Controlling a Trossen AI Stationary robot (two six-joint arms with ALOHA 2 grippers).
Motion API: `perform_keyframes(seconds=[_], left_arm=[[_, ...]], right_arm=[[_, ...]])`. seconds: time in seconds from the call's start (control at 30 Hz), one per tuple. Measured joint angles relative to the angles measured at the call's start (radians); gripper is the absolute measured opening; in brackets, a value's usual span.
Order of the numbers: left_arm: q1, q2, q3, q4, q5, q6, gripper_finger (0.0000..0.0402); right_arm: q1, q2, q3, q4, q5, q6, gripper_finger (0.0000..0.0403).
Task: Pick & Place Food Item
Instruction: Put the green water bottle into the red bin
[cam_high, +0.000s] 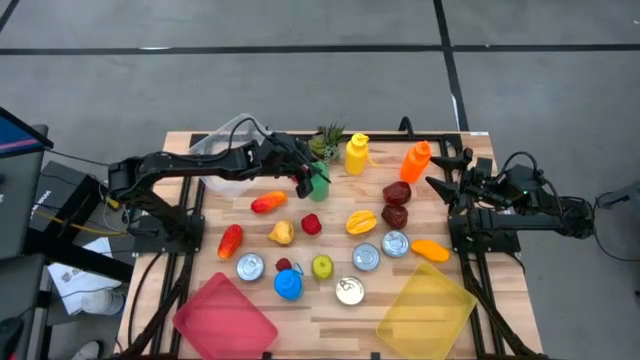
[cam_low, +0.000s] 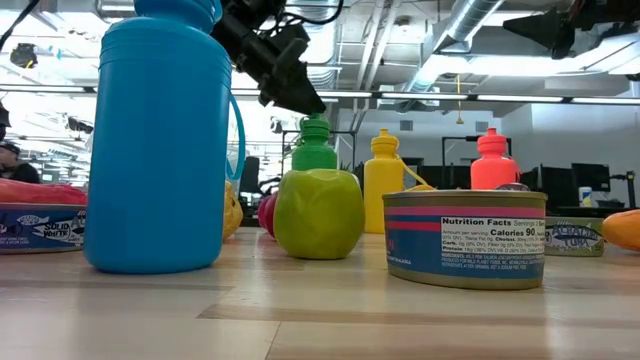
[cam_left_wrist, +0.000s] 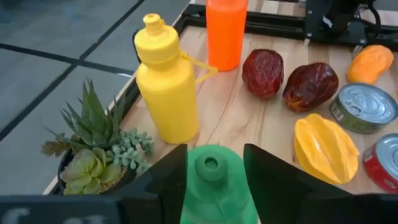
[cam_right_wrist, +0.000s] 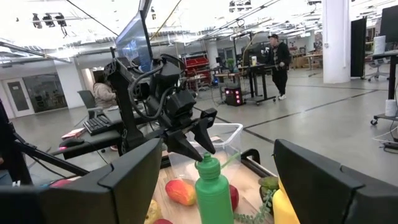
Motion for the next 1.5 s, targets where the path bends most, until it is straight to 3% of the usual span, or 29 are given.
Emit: perform_keyframes(seconds=[0.53,0.9,1.23,1.5], left_arm=[[0.000,0.000,-0.013,-0.001,0.000,0.020,0.0057],[-0.006,-0.010,-0.015,0.049,-0.007,0.021,0.0051],[-0.080,-0.225,-0.014,0.061,0.002,-0.035,0.0049],[-0.262,-0.435,-0.013,-0.056,-0.044,-0.106,0.0049]], right_arm=[[0.000,0.000,0.001,-0.017,0.000,0.000,0.0301],[0.000,0.000,0.001,-0.034,0.000,0.001,0.0302],[0.000,0.000,0.001,-0.034,0.000,0.000,0.0302],[0.000,0.000,0.001,-0.033,0.000,0.000,0.0302]])
